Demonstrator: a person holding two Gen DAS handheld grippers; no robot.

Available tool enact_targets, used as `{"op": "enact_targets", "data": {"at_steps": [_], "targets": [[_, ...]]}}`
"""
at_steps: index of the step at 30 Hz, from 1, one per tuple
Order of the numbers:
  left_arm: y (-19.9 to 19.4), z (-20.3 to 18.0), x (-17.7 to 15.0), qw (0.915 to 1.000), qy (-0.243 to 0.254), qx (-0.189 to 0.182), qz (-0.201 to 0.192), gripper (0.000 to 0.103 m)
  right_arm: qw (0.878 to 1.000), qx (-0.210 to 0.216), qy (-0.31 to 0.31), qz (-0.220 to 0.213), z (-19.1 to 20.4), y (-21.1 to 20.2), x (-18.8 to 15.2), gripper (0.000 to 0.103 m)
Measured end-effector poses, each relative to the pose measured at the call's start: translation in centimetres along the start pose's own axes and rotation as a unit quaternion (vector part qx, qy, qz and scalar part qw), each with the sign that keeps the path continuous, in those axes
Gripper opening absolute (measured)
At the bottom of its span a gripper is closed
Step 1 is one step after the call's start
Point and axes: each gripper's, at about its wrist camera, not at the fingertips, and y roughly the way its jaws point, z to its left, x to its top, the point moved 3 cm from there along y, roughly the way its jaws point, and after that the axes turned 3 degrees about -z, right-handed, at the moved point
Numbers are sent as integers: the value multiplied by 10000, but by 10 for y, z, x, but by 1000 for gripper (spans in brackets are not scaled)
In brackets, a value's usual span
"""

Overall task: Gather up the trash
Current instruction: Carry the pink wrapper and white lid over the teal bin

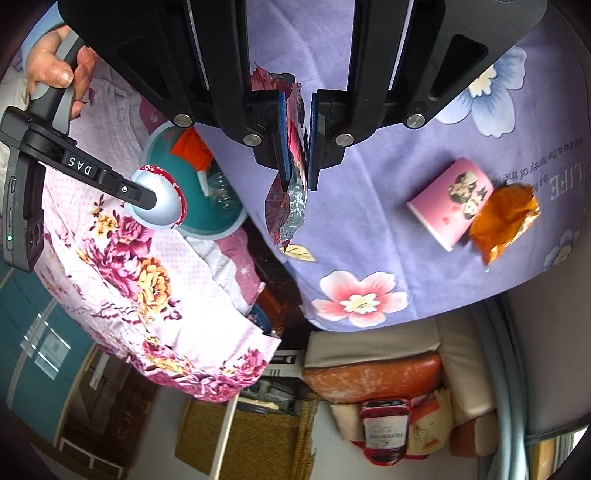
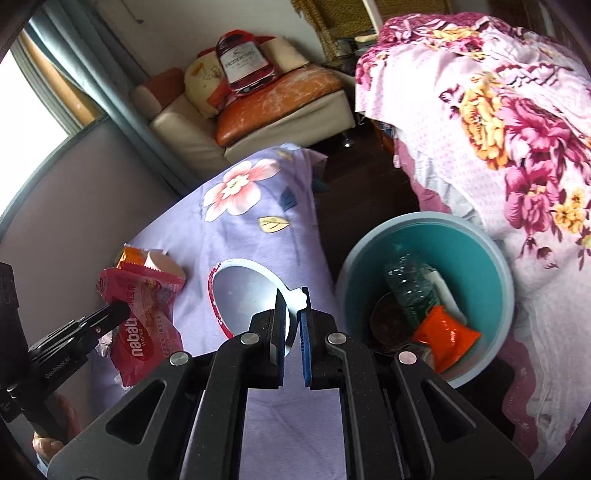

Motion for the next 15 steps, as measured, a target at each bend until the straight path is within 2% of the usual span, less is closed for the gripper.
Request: {"op": "enact_targets", "data": {"at_steps": [9, 15], "targets": [[50, -66, 15, 9985, 342, -341, 276, 9, 9988, -261, 393, -151, -65, -14, 15, 7], [76, -91, 14, 9966, 499, -452, 475, 9, 9978, -393, 504, -165, -91, -14, 18, 7]]}}
